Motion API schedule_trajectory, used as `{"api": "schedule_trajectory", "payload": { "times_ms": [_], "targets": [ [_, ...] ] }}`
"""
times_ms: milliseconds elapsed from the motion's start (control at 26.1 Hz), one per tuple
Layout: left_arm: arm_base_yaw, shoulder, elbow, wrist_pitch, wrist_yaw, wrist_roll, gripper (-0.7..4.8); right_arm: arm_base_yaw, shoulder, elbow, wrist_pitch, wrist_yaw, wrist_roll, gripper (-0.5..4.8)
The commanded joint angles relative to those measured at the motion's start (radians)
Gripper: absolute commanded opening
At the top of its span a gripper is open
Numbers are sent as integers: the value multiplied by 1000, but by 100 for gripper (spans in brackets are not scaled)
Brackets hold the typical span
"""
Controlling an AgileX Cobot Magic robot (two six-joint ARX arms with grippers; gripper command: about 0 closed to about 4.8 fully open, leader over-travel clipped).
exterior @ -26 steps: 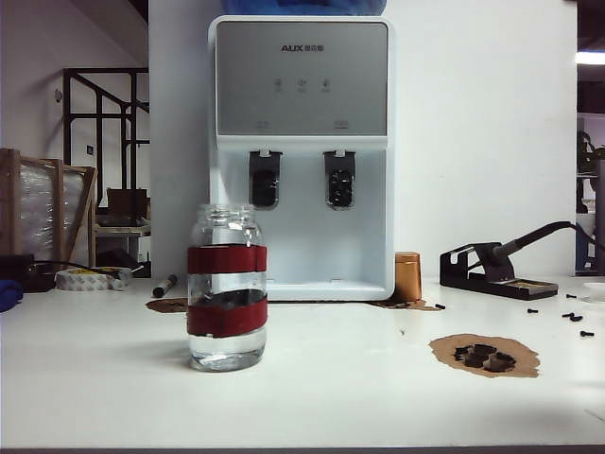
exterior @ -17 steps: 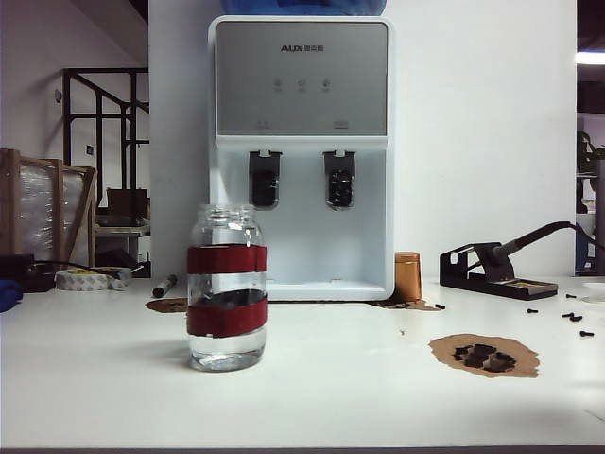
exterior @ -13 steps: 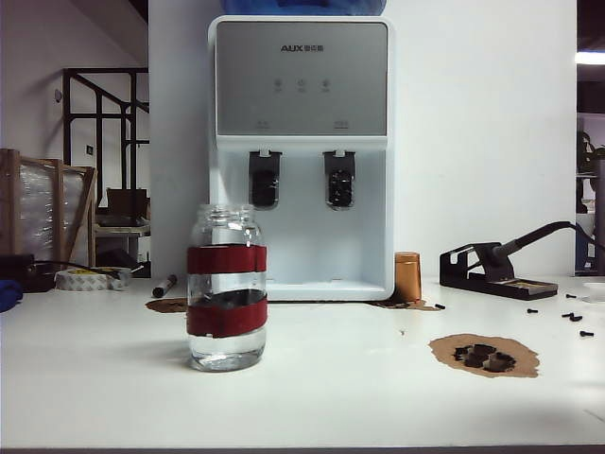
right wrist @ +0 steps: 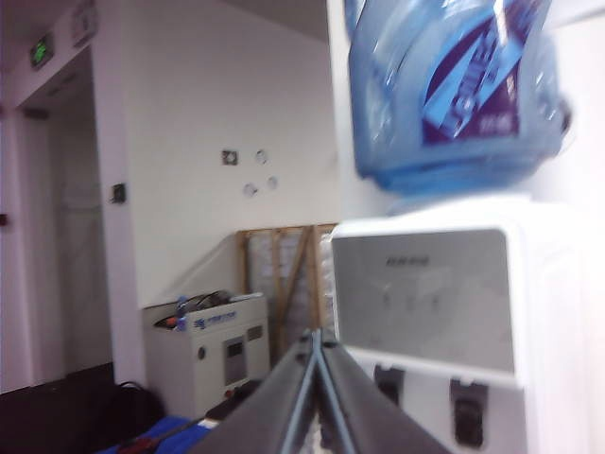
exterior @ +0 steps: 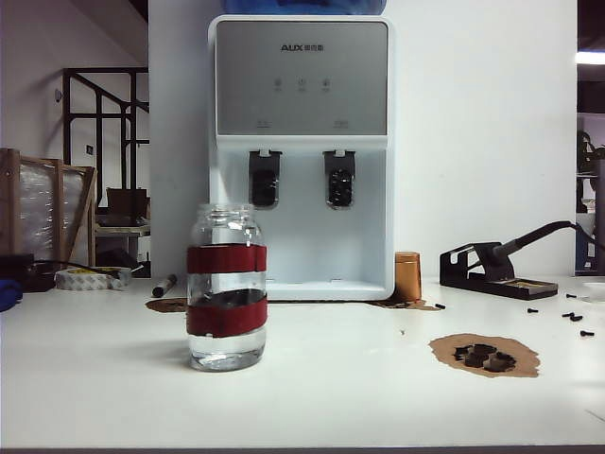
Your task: Pick up the water bottle with two loops of red belts, then reach the front water dispenser and gently press the gray-black baffle horizontally to get a little water.
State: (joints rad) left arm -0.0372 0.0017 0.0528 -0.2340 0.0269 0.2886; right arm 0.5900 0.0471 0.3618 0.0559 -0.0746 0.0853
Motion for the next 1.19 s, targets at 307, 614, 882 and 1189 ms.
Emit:
{"api": "schedule_trajectory", "payload": {
  "times_ms": [307,614,882,1189],
  "targets": [
    [2,3,133,-45,180,48,-5,0,294,226,-15,-105,-6,-1],
    [3,73,262,-175,232,116,-5,-2,549,453,111,-587,180,2],
    [3,283,414,-275,232,28,-5,-52,679,486,108,-818,270,8],
    [2,323,499,-430,364,-10,-5,-108,753,481,-117,-257,-65,217]
  ]
}}
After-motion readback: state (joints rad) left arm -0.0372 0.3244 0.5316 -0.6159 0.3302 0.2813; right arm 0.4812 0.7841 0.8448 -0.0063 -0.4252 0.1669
